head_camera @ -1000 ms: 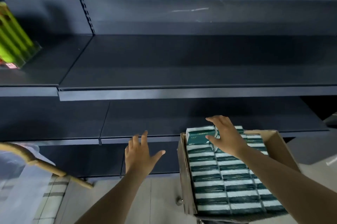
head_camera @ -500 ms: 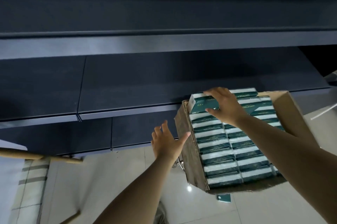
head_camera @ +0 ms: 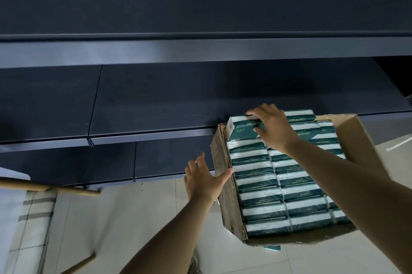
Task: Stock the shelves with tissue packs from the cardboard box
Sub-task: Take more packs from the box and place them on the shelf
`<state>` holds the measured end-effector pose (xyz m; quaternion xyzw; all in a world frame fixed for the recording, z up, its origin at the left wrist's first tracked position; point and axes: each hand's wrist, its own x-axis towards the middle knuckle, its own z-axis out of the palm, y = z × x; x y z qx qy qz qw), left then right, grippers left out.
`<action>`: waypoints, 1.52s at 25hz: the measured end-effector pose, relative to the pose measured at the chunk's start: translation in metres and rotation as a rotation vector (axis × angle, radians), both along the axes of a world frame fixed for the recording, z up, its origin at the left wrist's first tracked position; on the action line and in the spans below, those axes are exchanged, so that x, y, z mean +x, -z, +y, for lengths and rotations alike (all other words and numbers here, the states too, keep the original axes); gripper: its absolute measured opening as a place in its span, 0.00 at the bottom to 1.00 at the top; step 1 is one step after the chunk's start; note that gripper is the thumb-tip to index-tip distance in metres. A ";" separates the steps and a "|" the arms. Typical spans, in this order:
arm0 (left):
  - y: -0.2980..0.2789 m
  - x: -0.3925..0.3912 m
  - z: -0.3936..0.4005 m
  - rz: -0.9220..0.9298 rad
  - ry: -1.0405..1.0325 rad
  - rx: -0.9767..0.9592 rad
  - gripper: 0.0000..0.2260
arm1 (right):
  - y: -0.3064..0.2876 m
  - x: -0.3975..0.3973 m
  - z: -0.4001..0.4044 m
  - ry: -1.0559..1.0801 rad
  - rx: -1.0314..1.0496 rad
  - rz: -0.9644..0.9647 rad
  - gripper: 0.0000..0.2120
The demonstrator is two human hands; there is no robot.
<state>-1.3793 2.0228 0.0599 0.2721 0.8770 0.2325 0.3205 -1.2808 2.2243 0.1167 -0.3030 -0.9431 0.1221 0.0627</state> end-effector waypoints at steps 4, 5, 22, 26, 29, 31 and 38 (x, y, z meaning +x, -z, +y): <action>-0.012 0.001 0.001 0.083 0.023 0.006 0.44 | -0.010 0.001 -0.003 -0.032 0.002 0.031 0.20; -0.017 0.000 0.001 0.108 0.021 0.013 0.44 | -0.015 0.003 -0.005 -0.039 0.006 0.050 0.20; -0.222 0.067 0.007 0.611 0.256 0.307 0.43 | -0.230 0.157 -0.048 -0.050 0.125 0.247 0.19; -0.259 0.109 0.044 0.685 0.225 0.362 0.43 | -0.273 0.203 -0.017 -0.074 0.158 0.270 0.19; -0.287 0.151 0.084 0.728 0.195 0.387 0.44 | -0.302 0.238 0.022 -0.138 0.196 0.289 0.20; -0.307 0.178 0.112 0.776 0.159 0.422 0.45 | -0.323 0.259 0.049 -0.184 0.212 0.312 0.20; -0.377 0.255 0.210 0.941 0.089 0.540 0.46 | -0.391 0.324 0.134 -0.279 0.273 0.385 0.20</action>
